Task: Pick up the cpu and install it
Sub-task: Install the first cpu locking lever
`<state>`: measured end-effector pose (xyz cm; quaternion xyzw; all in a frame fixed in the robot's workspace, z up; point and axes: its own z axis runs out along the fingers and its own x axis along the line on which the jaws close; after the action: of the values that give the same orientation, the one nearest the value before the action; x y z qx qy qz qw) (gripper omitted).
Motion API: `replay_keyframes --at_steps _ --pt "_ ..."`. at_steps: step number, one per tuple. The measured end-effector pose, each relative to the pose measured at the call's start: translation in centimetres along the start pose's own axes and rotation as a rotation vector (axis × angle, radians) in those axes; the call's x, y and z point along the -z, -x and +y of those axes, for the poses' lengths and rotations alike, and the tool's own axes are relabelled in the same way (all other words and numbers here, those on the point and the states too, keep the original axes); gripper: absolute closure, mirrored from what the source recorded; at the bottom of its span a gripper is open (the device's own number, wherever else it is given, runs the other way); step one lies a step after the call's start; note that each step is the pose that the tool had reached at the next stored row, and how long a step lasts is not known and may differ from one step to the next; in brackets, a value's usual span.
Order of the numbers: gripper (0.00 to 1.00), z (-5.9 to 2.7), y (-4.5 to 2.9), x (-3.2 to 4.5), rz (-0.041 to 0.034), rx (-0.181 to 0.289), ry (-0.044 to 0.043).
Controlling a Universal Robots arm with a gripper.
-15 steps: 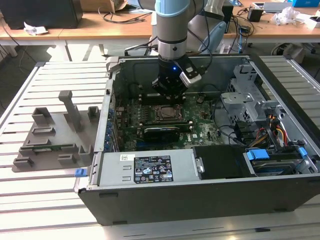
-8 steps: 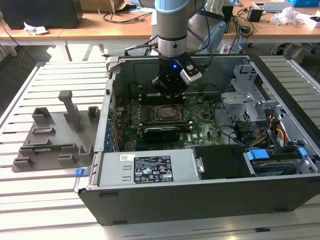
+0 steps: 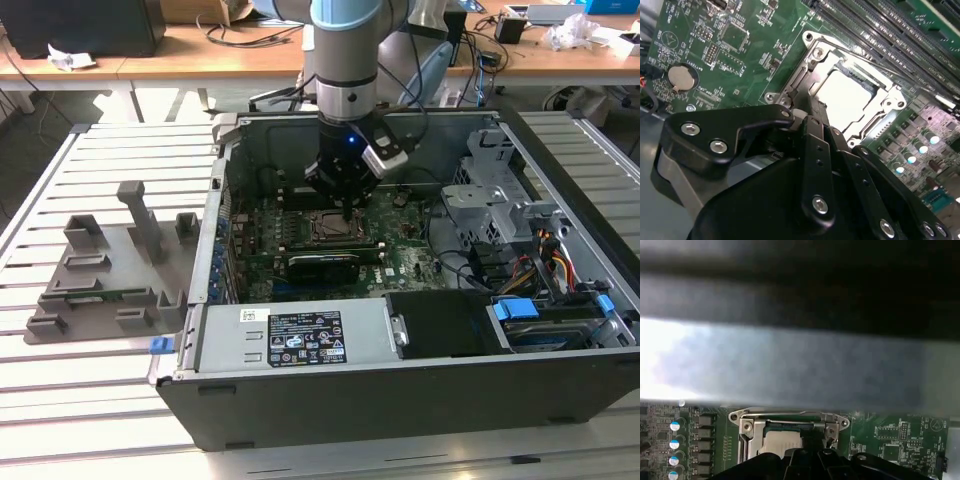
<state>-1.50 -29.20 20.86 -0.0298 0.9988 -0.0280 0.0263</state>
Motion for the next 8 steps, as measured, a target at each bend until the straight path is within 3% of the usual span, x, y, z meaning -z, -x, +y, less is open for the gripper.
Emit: replay_keyframes --at_steps 5,8 --pt "0.89 -0.18 -0.01 0.18 0.0001 0.000 0.0000" --pt "0.89 -0.22 0.03 0.86 0.0001 0.000 -0.0007"
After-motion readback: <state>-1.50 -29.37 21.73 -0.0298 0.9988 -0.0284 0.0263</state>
